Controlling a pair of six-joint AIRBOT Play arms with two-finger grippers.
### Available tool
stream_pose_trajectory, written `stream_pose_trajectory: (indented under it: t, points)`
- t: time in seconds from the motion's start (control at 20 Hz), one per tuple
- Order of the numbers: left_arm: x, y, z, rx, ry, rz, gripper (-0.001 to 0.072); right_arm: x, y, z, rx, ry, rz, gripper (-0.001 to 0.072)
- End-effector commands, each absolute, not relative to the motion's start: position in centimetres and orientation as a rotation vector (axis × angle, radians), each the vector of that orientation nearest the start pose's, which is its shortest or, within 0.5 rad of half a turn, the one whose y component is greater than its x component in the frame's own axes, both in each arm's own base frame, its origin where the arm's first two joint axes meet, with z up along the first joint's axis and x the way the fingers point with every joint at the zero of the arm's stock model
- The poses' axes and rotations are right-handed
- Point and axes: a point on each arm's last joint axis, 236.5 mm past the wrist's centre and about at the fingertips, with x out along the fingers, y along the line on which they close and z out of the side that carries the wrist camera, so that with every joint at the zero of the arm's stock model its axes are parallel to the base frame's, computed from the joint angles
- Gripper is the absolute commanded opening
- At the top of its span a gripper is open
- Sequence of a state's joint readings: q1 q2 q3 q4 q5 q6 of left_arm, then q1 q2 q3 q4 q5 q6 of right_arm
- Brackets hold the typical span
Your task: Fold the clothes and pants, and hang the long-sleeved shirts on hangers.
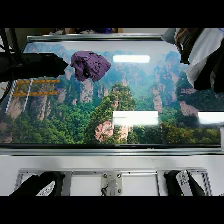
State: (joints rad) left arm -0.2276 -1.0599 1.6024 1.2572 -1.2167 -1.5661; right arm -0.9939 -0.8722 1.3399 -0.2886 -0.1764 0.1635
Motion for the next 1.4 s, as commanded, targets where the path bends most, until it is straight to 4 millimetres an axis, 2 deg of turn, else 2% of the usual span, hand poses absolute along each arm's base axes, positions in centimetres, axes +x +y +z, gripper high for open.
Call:
stream_pose_trajectory:
  t: [0.0,0.15,0.3,0.5,0.65,0.7,0.75,0.8,0.85,1.0,1.15,1.25,1.35]
  points:
    - [36.6,-15.5,27.7,-0.121,0.706,-0.466,0.0023,16.4,-36.8,48.9,-0.298,-0.399,-1.216,0.0013]
    - [36.6,-15.5,27.7,-0.122,0.706,-0.467,0.0023,17.0,-38.4,47.3,-0.299,-0.338,-1.189,0.0014]
    - [36.6,-15.5,27.7,-0.121,0.708,-0.467,0.0023,17.9,-39.0,46.3,-0.293,-0.306,-1.161,0.0014]
    - [36.3,-15.5,27.3,-0.117,0.728,-0.469,0.0023,20.0,-38.7,45.1,-0.287,-0.265,-1.078,0.0028]
    - [36.2,-15.5,27.3,-0.116,0.731,-0.469,0.0023,20.1,-38.6,45.1,-0.288,-0.263,-1.07,0.0035]
    - [36.2,-15.5,27.3,-0.117,0.731,-0.469,0.0023,20.1,-38.6,45.1,-0.288,-0.264,-1.07,0.0144]
    - [36.2,-15.5,27.3,-0.116,0.73,-0.469,0.0023,20.0,-38.4,45.3,-0.29,-0.267,-1.07,0.0384]
    - [36.2,-15.5,27.3,-0.116,0.731,-0.47,0.0023,19.9,-38.2,45.6,-0.294,-0.272,-1.07,0.0578]
    - [36.2,-15.5,27.3,-0.116,0.731,-0.469,0.0024,19.7,-37.8,46.0,-0.299,-0.282,-1.07,0.0623]
    - [36.2,-15.5,27.3,-0.116,0.731,-0.469,0.0023,18.3,-34.8,48.8,-0.338,-0.343,-1.066,0.061]
    - [36.2,-15.5,27.3,-0.115,0.731,-0.469,0.0023,17.2,-30.0,52.1,-0.337,-0.444,-1.002,0.061]
    - [36.2,-15.5,27.3,-0.115,0.73,-0.469,0.0023,18.1,-25.1,53.7,-0.33,-0.482,-0.86,0.061]
    - [36.2,-15.5,27.3,-0.115,0.73,-0.469,0.0023,20.3,-20.7,53.6,-0.269,-0.479,-0.663,0.0611]
